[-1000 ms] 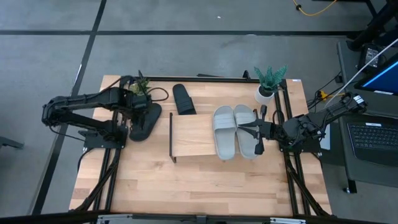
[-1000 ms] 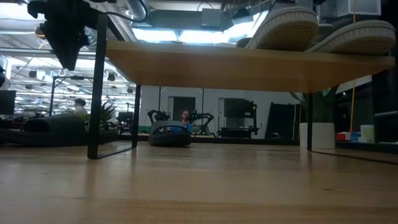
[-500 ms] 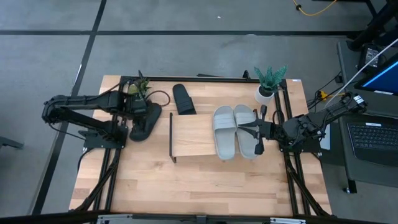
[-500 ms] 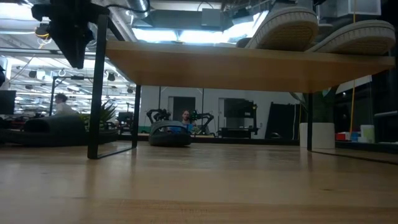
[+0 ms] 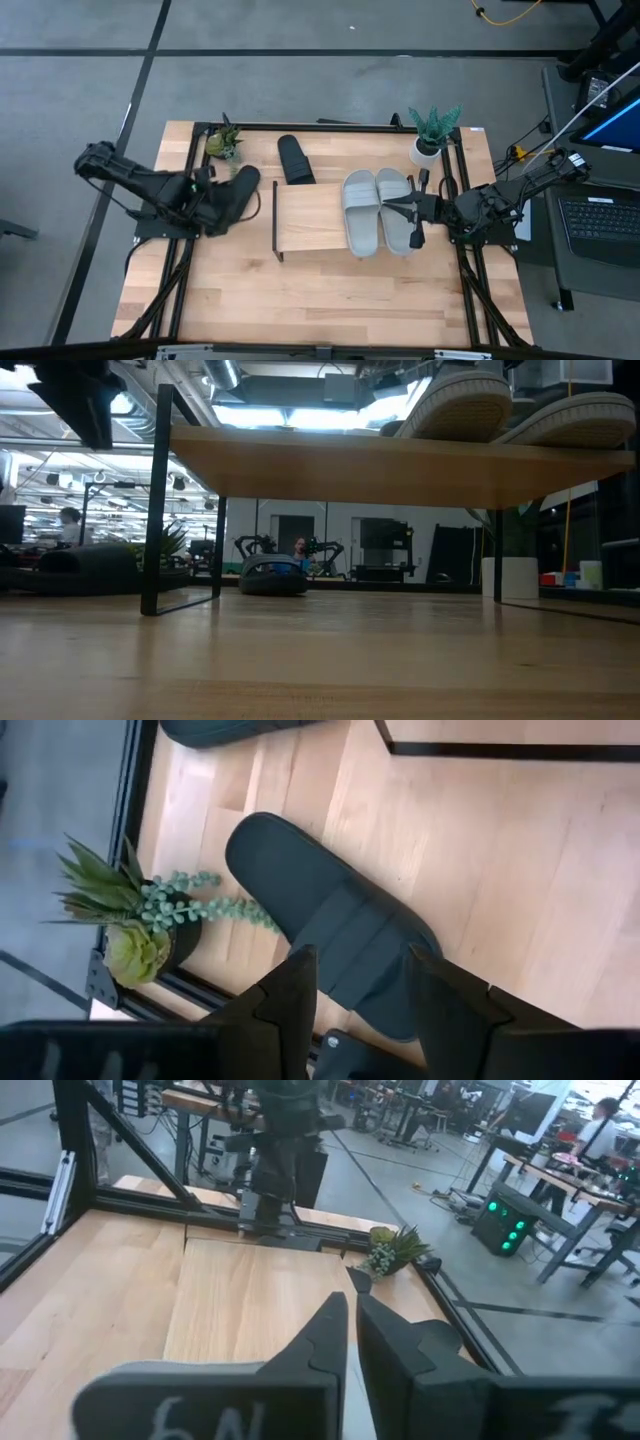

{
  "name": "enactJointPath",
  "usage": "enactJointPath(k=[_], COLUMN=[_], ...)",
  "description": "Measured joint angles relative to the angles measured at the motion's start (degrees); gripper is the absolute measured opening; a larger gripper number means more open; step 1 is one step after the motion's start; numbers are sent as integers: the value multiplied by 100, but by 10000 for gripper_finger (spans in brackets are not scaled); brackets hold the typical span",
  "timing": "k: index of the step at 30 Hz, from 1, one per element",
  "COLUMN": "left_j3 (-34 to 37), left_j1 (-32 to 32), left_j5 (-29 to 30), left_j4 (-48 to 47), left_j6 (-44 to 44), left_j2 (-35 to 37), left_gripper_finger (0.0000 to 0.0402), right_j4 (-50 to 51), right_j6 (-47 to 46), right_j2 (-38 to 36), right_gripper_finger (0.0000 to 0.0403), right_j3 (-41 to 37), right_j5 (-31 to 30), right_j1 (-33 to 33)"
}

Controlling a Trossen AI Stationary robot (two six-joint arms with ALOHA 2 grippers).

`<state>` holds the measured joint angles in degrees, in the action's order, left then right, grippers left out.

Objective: Pick and place slides into the shelf
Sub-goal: Put the left black slide on the shelf

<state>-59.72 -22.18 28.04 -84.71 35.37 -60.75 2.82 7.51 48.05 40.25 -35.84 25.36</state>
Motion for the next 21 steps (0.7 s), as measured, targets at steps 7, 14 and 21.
enactJointPath(k=[7,14,21], left_j3=[-4,-4,-4], left_j1=[-1111,-1979,-2414], left_j5=[51,153,241], left_j4=[-482,-530,-530], left_j6=[1465,2281,2874], left_j2=[-340,-1105,-1400], left_gripper_finger=[141,141,141], right_j4=[-6,-1,-1], right_j6=[-289,-268,-299], right_j2=[39,190,445], right_gripper_finger=[29,29,29], right_j3=[-2,-20,-22], right_j5=[1,1,4], right_j1=[0,0,0])
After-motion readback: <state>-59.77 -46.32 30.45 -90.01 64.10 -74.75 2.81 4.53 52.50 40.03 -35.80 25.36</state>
